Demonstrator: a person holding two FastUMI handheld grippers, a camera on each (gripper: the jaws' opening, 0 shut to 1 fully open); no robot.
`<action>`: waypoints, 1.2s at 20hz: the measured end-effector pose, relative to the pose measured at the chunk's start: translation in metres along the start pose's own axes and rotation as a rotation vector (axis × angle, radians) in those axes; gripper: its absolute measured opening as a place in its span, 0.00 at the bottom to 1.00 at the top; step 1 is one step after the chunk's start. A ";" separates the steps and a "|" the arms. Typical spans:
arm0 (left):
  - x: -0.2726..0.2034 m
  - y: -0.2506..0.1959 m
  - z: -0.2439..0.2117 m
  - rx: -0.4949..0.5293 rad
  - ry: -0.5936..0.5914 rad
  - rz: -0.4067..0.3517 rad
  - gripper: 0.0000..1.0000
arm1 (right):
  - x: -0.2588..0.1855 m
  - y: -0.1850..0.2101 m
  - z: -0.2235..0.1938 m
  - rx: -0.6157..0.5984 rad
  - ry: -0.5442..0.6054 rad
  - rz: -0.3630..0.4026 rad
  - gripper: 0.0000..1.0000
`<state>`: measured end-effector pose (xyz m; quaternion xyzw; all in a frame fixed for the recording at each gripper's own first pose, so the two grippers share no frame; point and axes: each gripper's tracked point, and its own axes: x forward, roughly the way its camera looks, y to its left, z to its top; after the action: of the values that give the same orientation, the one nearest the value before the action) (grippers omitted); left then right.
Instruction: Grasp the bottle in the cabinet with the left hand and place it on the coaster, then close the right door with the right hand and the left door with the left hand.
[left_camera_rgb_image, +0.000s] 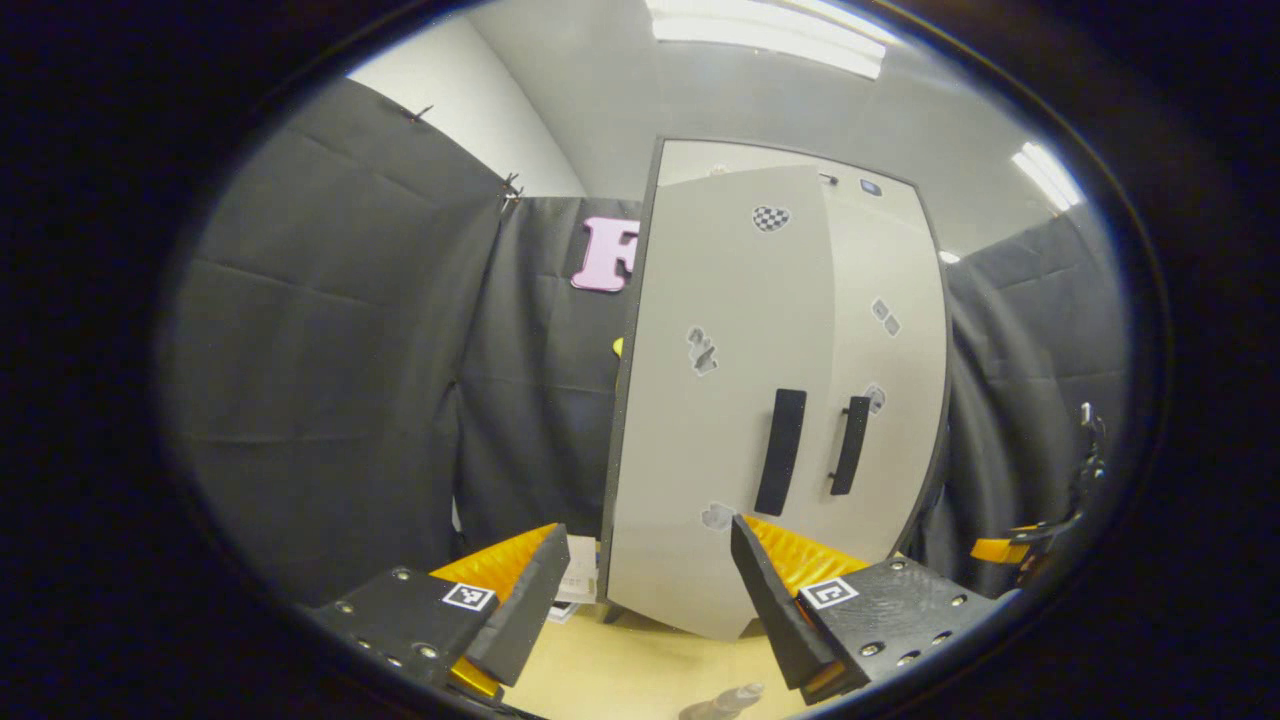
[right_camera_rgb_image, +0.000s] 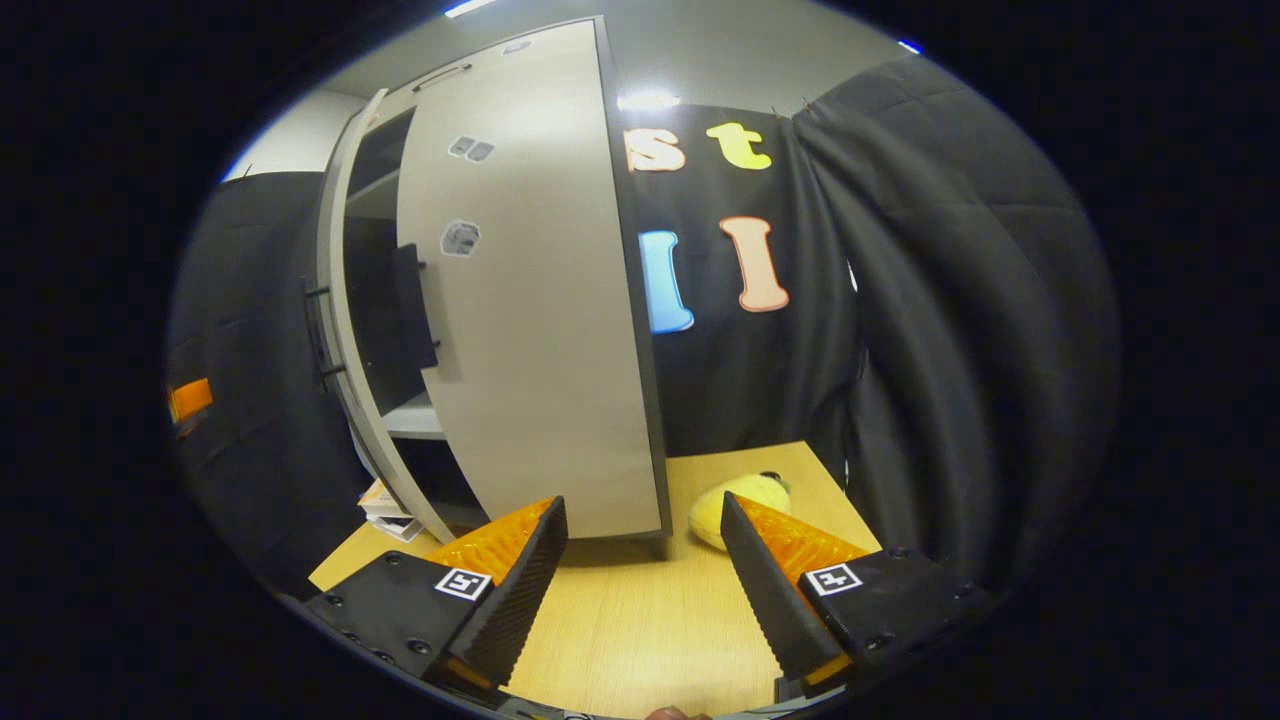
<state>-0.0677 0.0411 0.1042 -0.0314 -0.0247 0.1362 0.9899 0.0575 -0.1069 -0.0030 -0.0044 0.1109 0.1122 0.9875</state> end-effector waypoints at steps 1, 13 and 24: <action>-0.007 0.000 0.003 0.003 -0.013 0.005 0.99 | -0.002 0.002 0.013 -0.002 -0.025 0.010 0.98; 0.014 0.042 0.029 -0.016 -0.121 0.010 0.88 | -0.027 0.032 0.119 -0.069 -0.292 -0.094 0.98; 0.036 0.091 0.027 0.008 -0.133 0.005 1.00 | -0.009 0.085 0.112 -0.087 -0.256 -0.071 0.98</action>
<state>-0.0593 0.1395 0.1261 -0.0186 -0.0899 0.1407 0.9858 0.0541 -0.0223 0.1100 -0.0367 -0.0211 0.0815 0.9958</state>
